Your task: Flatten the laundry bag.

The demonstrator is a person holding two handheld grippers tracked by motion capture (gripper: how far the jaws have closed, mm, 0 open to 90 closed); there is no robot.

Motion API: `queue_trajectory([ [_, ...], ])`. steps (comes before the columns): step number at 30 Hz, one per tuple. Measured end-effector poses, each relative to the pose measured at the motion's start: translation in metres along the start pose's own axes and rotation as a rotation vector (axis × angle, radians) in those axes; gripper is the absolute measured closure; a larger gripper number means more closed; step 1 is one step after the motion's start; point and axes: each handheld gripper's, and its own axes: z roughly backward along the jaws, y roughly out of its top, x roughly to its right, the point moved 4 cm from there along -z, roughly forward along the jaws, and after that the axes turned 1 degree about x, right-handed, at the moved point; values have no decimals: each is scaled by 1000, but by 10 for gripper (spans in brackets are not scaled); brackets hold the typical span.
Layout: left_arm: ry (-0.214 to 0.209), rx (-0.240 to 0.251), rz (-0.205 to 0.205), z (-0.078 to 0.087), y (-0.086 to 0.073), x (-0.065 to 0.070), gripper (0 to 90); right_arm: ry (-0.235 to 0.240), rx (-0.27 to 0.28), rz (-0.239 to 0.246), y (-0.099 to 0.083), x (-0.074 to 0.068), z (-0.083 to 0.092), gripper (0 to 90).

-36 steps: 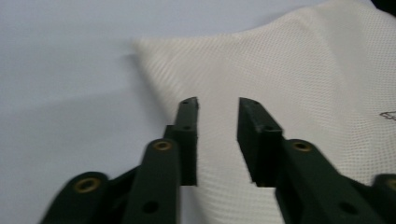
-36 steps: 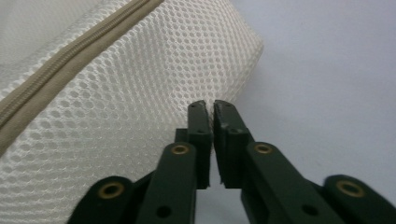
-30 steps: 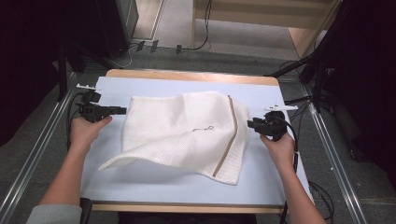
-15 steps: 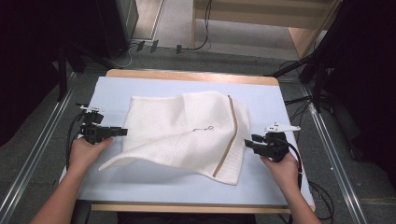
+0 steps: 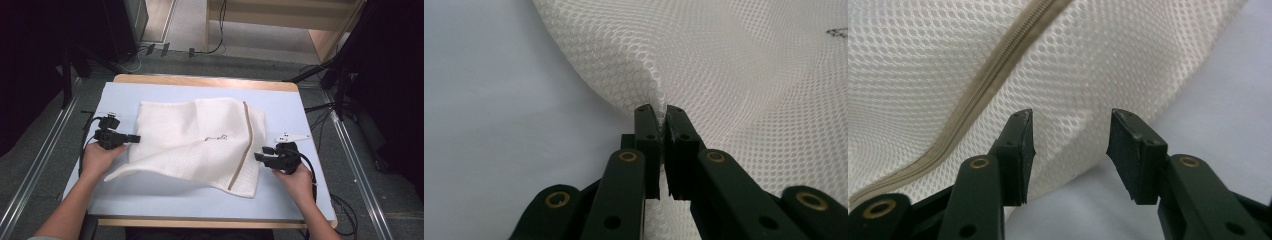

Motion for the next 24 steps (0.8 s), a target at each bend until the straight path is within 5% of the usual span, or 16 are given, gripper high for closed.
queue_trajectory([
  [3,6,43,6,9,8,-12,869,10,-1,0,1,0,-4,524],
  [11,57,63,38,11,18,-37,859,15,-32,22,6,-9,-26,456],
  [14,79,57,49,6,18,-45,857,8,-89,32,7,-14,-40,536],
  [18,88,52,48,3,22,-47,856,11,-105,64,8,-23,-43,813],
  [24,76,86,60,-1,31,-49,855,46,-129,93,2,-38,-35,829],
])
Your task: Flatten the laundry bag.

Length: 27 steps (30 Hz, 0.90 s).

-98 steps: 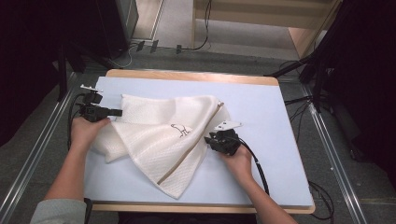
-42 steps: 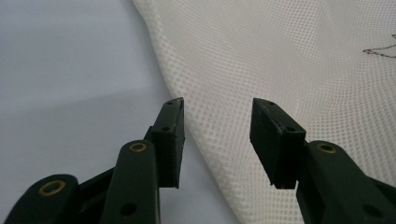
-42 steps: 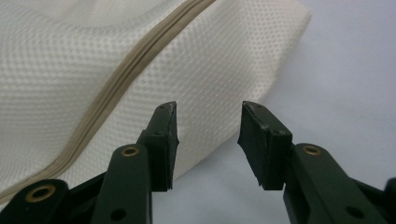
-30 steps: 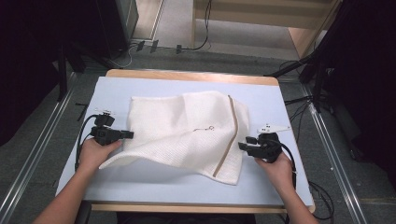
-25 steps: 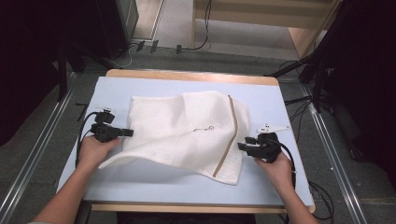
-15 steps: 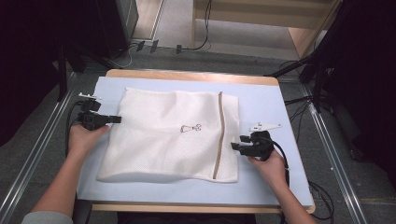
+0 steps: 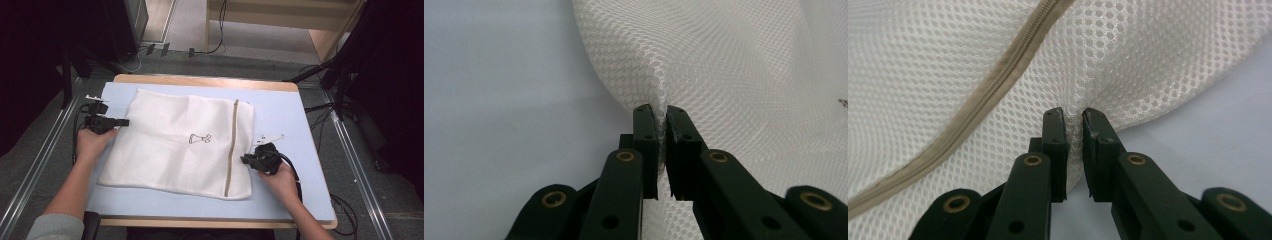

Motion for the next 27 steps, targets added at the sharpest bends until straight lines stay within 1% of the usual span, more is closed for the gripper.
queue_trajectory([
  [1,0,6,4,-1,1,0,856,8,-2,4,-2,-4,1,824],
  [4,-3,12,-2,-4,6,2,851,21,-7,45,-8,-16,4,816],
  [5,-3,12,-2,-4,6,2,849,26,-8,50,-10,-21,6,813],
  [6,-7,18,0,-6,10,4,848,32,-10,44,-12,-24,6,812],
  [9,-9,25,-5,-8,13,6,848,75,-15,46,-16,-34,7,813],
  [11,-10,30,-11,-11,18,8,846,101,-24,58,-18,-41,6,805],
  [12,-11,36,-15,-12,20,9,842,117,-30,58,-19,-44,7,787],
  [13,-12,42,-16,-13,21,10,830,137,-32,57,-20,-46,7,749],
  [14,-16,49,-6,-13,22,10,796,153,-26,55,-20,-46,9,705],
  [16,-14,66,0,-10,23,9,647,161,7,43,-18,-41,16,657],
  [17,-12,66,-5,-8,23,9,578,155,28,42,-16,-36,22,638],
  [18,-5,67,-4,-5,22,10,538,132,53,34,-15,-30,27,621],
  [20,-3,65,-6,2,19,11,508,101,103,14,-11,-16,35,618],
  [21,-3,66,-5,5,17,12,500,79,116,1,-10,-9,38,615],
  [22,3,65,-5,9,14,13,500,54,126,-4,-8,-2,39,615],
  [23,3,65,-5,9,14,13,501,34,133,-10,-7,5,40,610],
  [24,20,51,-14,16,6,16,499,14,138,-19,-5,13,40,610],
  [25,27,50,-22,20,1,17,499,-9,141,-25,-3,21,39,610],
  [27,48,39,-36,28,-9,20,500,-29,149,-47,2,36,37,608],
])
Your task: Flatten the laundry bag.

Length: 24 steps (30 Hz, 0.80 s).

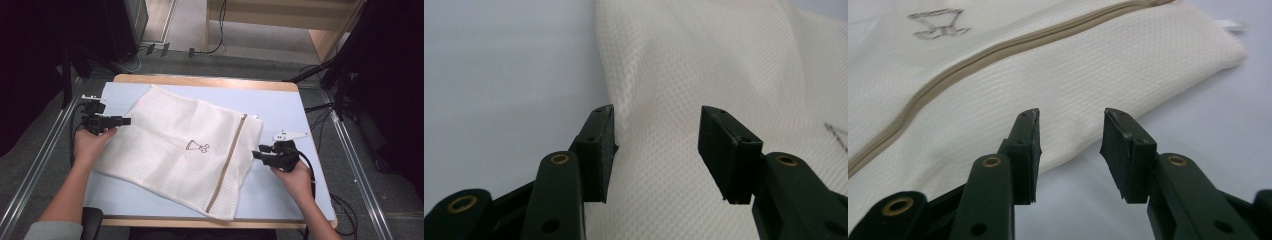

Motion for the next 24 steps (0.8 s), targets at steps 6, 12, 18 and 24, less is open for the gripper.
queue_trajectory([
  [6,6,-6,-7,21,-26,6,492,-29,13,-35,14,26,-13,579],
  [12,50,-22,-51,45,-63,17,463,-73,15,-45,36,48,-34,544],
  [18,50,-18,11,55,-87,7,431,-90,11,-59,52,64,-53,493],
  [24,59,-47,38,45,-95,-3,420,-164,-31,-32,55,80,-77,450],
])
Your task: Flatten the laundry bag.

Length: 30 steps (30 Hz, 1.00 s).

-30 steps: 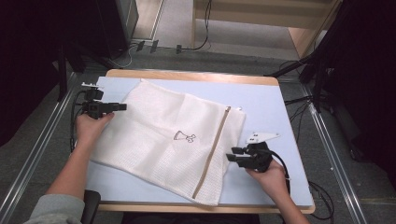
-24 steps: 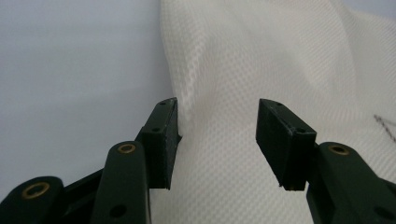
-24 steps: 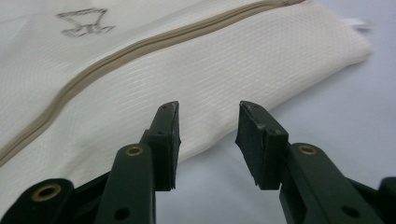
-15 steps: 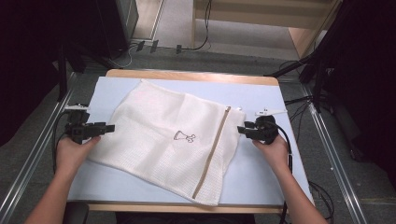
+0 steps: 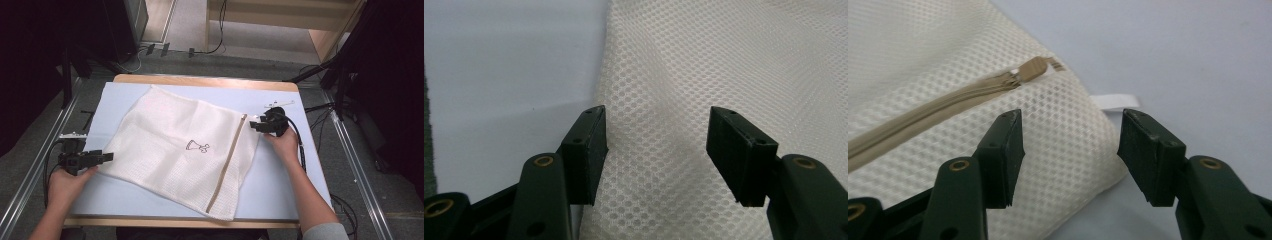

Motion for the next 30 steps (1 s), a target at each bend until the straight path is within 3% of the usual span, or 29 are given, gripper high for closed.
queue_trajectory([
  [2,-9,-1,0,-2,1,2,433,-19,-19,3,-3,1,-7,462],
  [4,-15,-7,-3,-4,2,4,473,-38,-24,44,-5,-1,-10,503],
  [5,-19,-10,-3,-4,2,4,495,-50,-30,53,-5,-3,-9,588],
  [6,-19,-10,-3,-4,2,4,539,-50,-30,53,-5,-3,-9,588],
  [7,-39,-14,7,-7,3,5,601,-74,-39,58,-5,-3,-7,748],
  [10,-74,-42,5,-11,4,9,737,-57,-30,13,-6,0,-5,856],
  [11,-75,-65,-30,-15,5,15,797,-48,-25,-2,-7,2,-5,879],
  [13,-62,-81,-54,-18,7,18,866,-29,-26,-26,-7,3,-4,893],
  [15,-72,-93,-41,-18,10,16,885,-24,-30,-35,-7,3,-4,900],
  [18,-95,-63,9,-17,15,10,896,-17,-51,-56,-7,3,0,900],
  [19,-95,-63,9,-17,15,10,897,-6,-59,-67,-8,4,3,900],
  [21,-80,-52,23,-20,24,3,900,12,-75,-71,-12,5,8,900],
  [25,-53,-39,8,-30,39,0,900,33,-75,-87,-25,4,22,900],
  [28,-53,-32,11,-35,46,-2,900,38,-76,-86,-32,0,30,900],
  [30,-48,-11,8,-43,60,-4,900,29,-78,-55,-43,-6,43,899],
])
